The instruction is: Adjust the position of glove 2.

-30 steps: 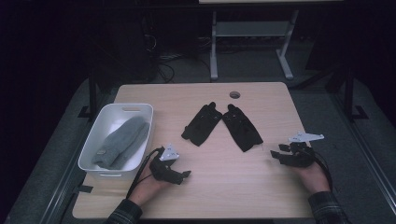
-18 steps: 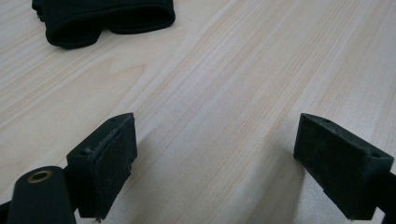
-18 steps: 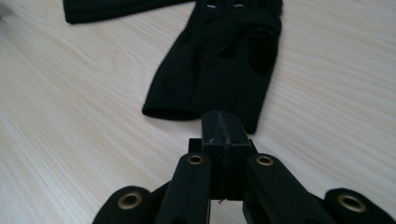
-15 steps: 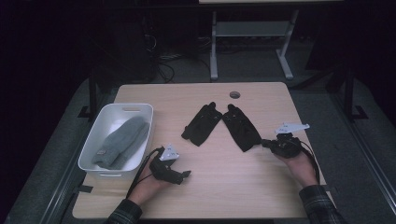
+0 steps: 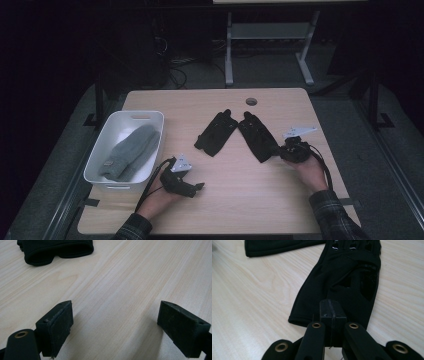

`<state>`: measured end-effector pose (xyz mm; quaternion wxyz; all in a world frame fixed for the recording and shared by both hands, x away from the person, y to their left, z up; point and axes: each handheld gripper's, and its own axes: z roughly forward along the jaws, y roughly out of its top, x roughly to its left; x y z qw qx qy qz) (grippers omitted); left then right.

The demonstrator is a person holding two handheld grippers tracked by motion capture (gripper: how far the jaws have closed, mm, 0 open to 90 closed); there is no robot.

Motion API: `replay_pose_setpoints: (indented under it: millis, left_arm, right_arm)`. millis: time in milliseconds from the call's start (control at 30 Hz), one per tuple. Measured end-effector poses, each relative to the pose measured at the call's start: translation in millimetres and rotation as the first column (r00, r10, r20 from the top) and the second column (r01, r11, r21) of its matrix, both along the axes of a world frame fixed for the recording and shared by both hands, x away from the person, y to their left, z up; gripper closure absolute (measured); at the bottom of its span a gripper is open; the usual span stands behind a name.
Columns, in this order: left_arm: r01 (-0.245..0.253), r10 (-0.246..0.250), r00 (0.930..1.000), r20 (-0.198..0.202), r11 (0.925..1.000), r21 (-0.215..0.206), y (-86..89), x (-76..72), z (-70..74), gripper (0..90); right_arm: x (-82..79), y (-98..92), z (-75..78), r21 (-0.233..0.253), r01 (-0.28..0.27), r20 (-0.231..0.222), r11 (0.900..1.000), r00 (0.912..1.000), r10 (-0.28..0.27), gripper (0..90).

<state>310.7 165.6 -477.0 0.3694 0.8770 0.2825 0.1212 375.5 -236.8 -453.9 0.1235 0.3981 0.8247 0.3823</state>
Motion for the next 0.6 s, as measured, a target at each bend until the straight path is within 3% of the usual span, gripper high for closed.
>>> replay_pose_setpoints:
  millis: [233, 600]
  left_arm:
    - [0.0, 0.0, 1.0, 0.0, 1.0, 0.0, 0.0, -0.1, 0.0, 12.3]
    - [0.0, 0.0, 1.0, 0.0, 1.0, 0.0, 0.0, 0.0, 0.0, 12.3]
  right_arm:
    - [10.4, 5.7, -13.4, -0.039, -0.009, -0.047, 0.999, 0.9989, 0.007, 90.0]
    - [5.3, 6.2, -14.3, -0.025, -0.018, -0.068, 1.0, 0.9976, 0.016, 90.0]
